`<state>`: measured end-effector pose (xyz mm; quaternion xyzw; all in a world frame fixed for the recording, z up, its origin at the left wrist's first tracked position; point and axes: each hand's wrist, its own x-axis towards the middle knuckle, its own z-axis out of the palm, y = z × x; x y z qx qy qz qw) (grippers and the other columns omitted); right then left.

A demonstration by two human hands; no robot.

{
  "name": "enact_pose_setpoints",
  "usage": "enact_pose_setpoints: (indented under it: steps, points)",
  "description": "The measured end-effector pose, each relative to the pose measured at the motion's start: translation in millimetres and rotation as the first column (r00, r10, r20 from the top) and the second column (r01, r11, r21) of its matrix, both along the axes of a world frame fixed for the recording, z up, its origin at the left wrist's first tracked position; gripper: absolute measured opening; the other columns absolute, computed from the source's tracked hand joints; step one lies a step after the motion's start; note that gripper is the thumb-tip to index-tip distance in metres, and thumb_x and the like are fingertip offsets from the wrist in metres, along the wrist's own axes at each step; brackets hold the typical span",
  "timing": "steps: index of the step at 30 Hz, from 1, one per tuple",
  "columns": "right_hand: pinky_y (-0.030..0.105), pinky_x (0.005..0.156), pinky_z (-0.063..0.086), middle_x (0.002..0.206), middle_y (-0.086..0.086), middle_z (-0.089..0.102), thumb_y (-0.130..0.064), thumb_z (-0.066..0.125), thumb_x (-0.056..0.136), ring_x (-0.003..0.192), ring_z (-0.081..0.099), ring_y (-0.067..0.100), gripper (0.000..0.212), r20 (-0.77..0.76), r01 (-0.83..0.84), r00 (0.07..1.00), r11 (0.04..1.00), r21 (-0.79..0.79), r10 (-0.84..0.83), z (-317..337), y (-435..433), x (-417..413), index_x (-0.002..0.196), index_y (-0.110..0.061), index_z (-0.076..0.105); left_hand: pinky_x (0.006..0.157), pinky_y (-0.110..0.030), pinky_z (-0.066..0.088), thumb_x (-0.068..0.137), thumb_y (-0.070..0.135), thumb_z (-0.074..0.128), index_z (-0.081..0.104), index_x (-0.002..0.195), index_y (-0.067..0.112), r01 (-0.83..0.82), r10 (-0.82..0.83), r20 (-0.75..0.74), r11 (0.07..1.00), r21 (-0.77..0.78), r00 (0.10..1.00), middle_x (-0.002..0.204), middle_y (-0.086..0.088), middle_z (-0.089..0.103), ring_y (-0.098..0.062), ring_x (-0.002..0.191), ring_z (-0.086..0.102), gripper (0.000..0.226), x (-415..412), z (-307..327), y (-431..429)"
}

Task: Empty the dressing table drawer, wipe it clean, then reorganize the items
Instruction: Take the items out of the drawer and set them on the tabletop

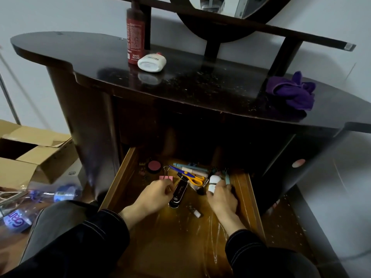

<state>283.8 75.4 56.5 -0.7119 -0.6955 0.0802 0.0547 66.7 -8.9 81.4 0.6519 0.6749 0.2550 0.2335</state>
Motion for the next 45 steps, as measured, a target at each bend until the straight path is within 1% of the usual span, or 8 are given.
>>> enact_pose_setpoints:
  steps: [9, 12, 16, 19, 27, 30, 37, 45]
  points:
    - [0.034, 0.066, 0.053, 0.080, -0.004, 0.058, -0.027, 0.067, 0.092, 0.068, 0.059, 0.015, 0.056, -0.572, 0.157, 0.795, 0.979, -0.128, -0.202, -3.2, 9.1, 4.7, 0.137, -0.009, 0.039, 0.074, -0.029, 0.058, 0.096, 0.015, 0.059, 0.068, 0.107, 0.014, -0.020, 0.022, 0.106, 1.000, -0.020, 0.994, 0.096, 0.000, 0.069, -0.011, 0.084, 0.067, 0.014, -2.0, -3.0, 2.3]
    - [0.047, 0.085, 0.054, 0.098, 0.009, 0.066, -0.023, 0.064, 0.094, 0.086, 0.065, 0.026, 0.052, -0.749, 0.201, 0.623, 0.971, -0.125, -0.226, 3.8, 9.3, 6.2, 0.140, -0.010, 0.045, 0.067, -0.037, 0.059, 0.097, 0.009, 0.056, 0.067, 0.101, 0.011, -0.037, 0.066, 0.291, 0.994, -0.104, 0.954, 0.089, -0.009, 0.070, -0.021, 0.073, 0.070, 0.012, -0.8, 0.2, 5.4]
    - [0.024, 0.049, 0.043, 0.096, 0.015, 0.070, -0.016, 0.063, 0.095, 0.061, 0.056, 0.014, 0.030, -0.907, 0.060, 0.355, 0.974, -0.220, -0.227, 23.9, -3.1, 0.3, 0.124, -0.018, 0.057, 0.064, -0.039, 0.059, 0.101, 0.018, 0.057, 0.067, 0.102, 0.007, -0.004, 0.204, 0.587, 0.947, -0.323, 0.784, 0.090, -0.017, 0.073, -0.024, 0.067, 0.071, 0.015, 0.4, 9.6, 4.0]
    - [0.020, 0.045, 0.040, 0.091, 0.009, 0.073, -0.015, 0.068, 0.092, 0.055, 0.057, 0.009, 0.027, -0.922, -0.236, 0.348, 0.936, -0.262, -0.171, 37.4, -18.5, -11.0, 0.119, -0.020, 0.063, 0.069, -0.041, 0.061, 0.098, 0.040, 0.061, 0.066, 0.113, 0.004, 0.096, 0.283, 0.714, 0.893, -0.440, 0.641, 0.101, -0.018, 0.075, -0.033, 0.083, 0.074, 0.039, 3.8, 15.1, 0.2]
    - [0.021, 0.055, 0.048, 0.096, -0.002, 0.074, -0.034, 0.061, 0.099, 0.065, 0.063, 0.005, 0.017, -0.714, -0.582, 0.651, 0.772, -0.254, 0.256, 28.2, -36.4, -28.1, 0.115, -0.027, 0.061, 0.066, -0.040, 0.057, 0.097, 0.024, 0.063, 0.056, 0.113, 0.007, -0.185, 0.495, 0.845, 0.867, -0.463, 0.203, 0.090, -0.017, 0.071, -0.029, 0.070, 0.069, 0.024, -2.5, 17.6, 9.4]
    - [0.024, 0.070, 0.055, 0.094, -0.013, 0.067, -0.035, 0.059, 0.099, 0.079, 0.065, 0.001, 0.016, -0.441, -0.513, 0.806, 0.837, -0.190, 0.395, 15.4, -31.5, -17.8, 0.115, -0.036, 0.060, 0.051, -0.034, 0.056, 0.097, 0.022, 0.061, 0.050, 0.103, 0.014, -0.334, 0.549, 0.806, 0.819, -0.467, 0.220, 0.071, -0.013, 0.073, -0.026, 0.053, 0.068, 0.016, -16.7, 19.0, 12.0]
    - [0.011, 0.067, 0.046, 0.140, -0.019, 0.037, -0.018, 0.057, 0.098, 0.111, 0.052, 0.000, 0.048, -0.129, -0.586, 0.795, 0.805, 0.089, 0.593, 3.4, -26.7, -30.4, 0.140, -0.037, 0.044, 0.043, -0.028, 0.051, 0.096, 0.027, 0.062, 0.047, 0.121, 0.010, -0.359, 0.529, 0.796, 0.833, -0.420, 0.295, 0.090, -0.021, 0.068, -0.023, 0.051, 0.064, 0.034, -18.6, 19.5, 11.8]
    - [0.044, 0.113, 0.035, 0.152, 0.003, 0.036, -0.006, 0.067, 0.086, 0.139, 0.033, 0.029, 0.061, 0.227, -0.700, 0.703, 0.712, 0.054, 0.674, -10.1, -18.5, -62.9, 0.140, -0.028, 0.051, 0.038, -0.025, 0.048, 0.096, 0.024, 0.061, 0.045, 0.122, 0.009, -0.366, 0.528, 0.779, 0.836, -0.408, 0.338, 0.088, -0.022, 0.069, -0.021, 0.043, 0.061, 0.034, -21.5, 19.4, 10.8]
